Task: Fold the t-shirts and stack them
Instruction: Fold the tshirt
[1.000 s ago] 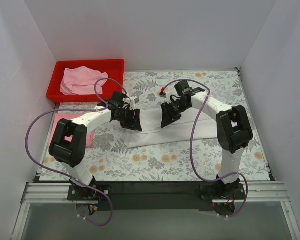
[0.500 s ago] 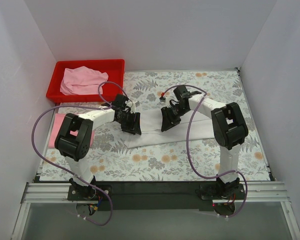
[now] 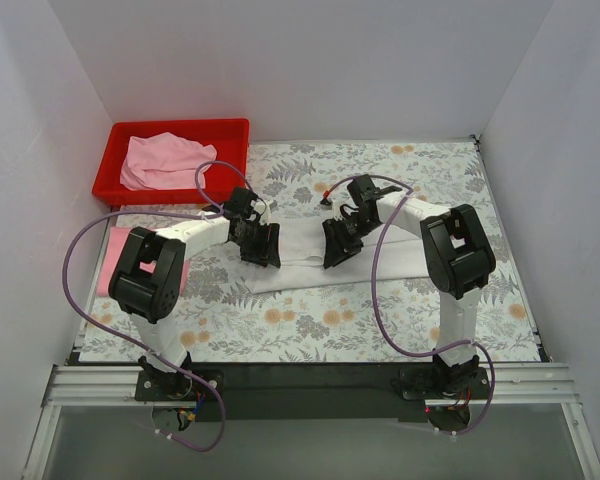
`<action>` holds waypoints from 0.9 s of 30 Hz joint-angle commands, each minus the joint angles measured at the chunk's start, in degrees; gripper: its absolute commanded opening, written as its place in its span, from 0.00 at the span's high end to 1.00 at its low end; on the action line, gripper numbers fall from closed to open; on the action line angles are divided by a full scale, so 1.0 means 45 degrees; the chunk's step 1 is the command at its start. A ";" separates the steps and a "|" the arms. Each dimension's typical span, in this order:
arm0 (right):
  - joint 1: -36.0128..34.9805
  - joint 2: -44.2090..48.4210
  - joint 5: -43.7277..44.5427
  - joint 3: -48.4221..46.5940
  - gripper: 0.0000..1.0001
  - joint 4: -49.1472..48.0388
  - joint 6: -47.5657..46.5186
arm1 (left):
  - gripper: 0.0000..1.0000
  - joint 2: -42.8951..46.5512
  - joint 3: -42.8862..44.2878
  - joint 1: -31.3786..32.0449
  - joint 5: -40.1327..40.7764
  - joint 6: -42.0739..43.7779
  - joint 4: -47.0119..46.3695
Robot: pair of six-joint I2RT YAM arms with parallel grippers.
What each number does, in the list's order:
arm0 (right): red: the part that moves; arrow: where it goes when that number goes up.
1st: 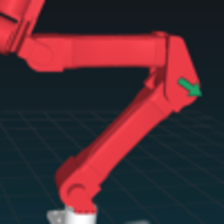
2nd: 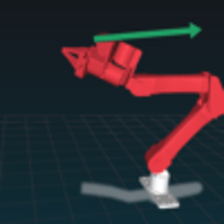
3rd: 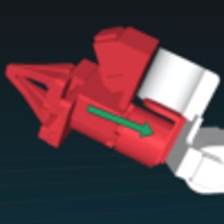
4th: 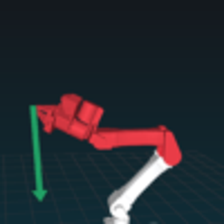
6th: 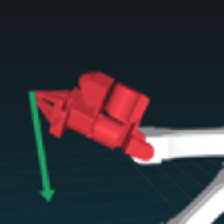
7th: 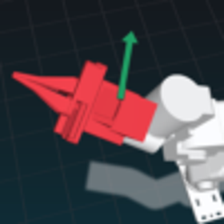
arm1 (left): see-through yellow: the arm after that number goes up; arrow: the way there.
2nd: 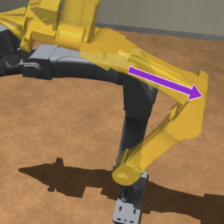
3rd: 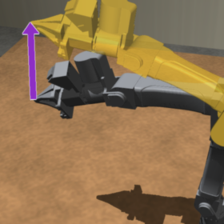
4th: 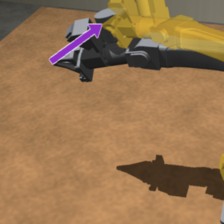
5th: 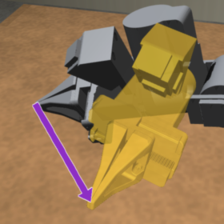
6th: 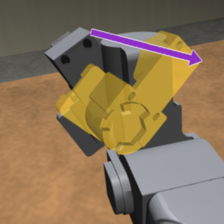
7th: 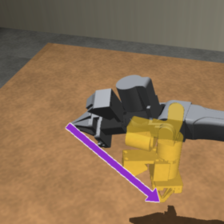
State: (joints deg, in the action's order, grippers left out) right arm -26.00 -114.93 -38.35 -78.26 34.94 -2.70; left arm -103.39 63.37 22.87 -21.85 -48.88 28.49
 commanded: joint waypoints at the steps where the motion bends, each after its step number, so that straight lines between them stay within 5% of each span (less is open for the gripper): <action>1: -0.0023 0.0404 -0.0013 0.0145 0.52 -0.0146 0.0111 | 0.53 0.0612 0.0195 -0.0044 0.0656 0.0043 0.0212; 17: -0.0062 0.0053 0.0085 0.0223 0.52 -0.0264 0.0151 | 0.54 0.0751 0.0448 -0.0044 0.0929 0.0140 0.0407; 27: -0.0218 0.0385 -0.0170 0.0262 0.52 -0.0264 0.0053 | 0.66 0.0692 0.0702 -0.0063 0.0186 0.0081 0.0114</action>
State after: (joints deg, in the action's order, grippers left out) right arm -26.28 -114.91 -37.91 -77.76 34.46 -2.11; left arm -102.32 64.25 22.83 -19.84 -48.86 29.95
